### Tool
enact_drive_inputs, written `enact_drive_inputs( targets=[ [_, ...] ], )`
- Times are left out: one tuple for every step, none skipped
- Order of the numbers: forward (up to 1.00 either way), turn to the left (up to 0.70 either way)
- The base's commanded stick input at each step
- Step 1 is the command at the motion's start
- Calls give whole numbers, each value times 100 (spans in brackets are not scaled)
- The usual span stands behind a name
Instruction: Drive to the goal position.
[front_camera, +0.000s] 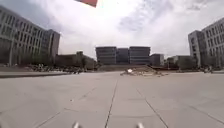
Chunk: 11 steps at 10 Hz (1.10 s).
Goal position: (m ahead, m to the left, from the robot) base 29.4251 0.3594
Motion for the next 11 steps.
enact_drive_inputs(
  targets=[
    [70, 0],
    [70, 0],
    [70, 0],
    [70, 0],
    [70, 0],
    [70, 0],
    [70, 0],
    [70, 0],
    [70, 0],
    [70, 0],
    [70, 0]
  ],
)
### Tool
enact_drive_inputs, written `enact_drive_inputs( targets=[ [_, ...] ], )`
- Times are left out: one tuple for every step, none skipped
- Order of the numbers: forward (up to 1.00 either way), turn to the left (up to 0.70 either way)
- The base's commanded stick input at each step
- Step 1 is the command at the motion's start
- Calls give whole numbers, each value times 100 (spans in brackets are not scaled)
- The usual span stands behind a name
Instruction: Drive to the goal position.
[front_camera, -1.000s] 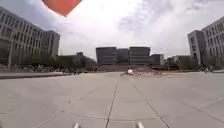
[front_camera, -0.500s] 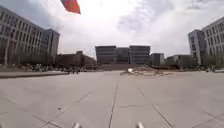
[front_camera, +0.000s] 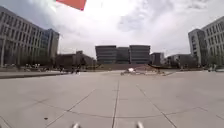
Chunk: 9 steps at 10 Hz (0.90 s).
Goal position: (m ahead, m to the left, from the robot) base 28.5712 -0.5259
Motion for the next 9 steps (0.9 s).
enact_drive_inputs(
  targets=[
    [70, 0],
    [70, 0],
    [70, 0],
    [70, 0],
    [70, 0],
    [70, 0],
    [70, 0],
    [70, 0],
    [70, 0]
  ],
)
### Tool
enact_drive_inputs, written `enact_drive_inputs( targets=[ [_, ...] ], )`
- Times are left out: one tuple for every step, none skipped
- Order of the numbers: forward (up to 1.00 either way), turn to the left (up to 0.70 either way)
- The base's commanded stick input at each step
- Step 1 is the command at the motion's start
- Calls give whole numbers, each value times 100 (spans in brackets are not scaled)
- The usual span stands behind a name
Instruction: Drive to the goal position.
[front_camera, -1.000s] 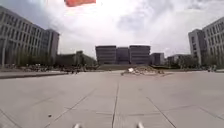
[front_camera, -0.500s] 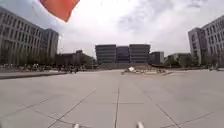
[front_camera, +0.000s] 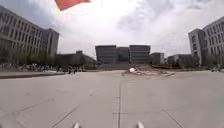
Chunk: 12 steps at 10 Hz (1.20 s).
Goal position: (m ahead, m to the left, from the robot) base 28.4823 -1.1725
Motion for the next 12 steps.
enact_drive_inputs(
  targets=[
    [70, 0],
    [70, 0],
    [70, 0],
    [70, 0],
    [70, 0],
    [70, 0],
    [70, 0],
    [70, 0],
    [70, 0],
    [70, 0],
    [70, 0],
    [70, 0]
  ],
)
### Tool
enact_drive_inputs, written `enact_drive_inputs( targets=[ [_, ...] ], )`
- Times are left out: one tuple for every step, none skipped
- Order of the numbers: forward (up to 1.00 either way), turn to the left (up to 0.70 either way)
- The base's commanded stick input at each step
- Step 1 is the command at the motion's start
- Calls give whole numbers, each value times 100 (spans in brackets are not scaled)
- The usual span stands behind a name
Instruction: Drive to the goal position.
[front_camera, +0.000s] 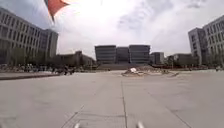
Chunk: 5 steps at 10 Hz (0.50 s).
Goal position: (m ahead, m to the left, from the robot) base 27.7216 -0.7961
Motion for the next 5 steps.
enact_drive_inputs(
  targets=[
    [70, 0],
    [70, 0],
    [70, 0],
    [70, 0],
    [70, 0]
  ],
)
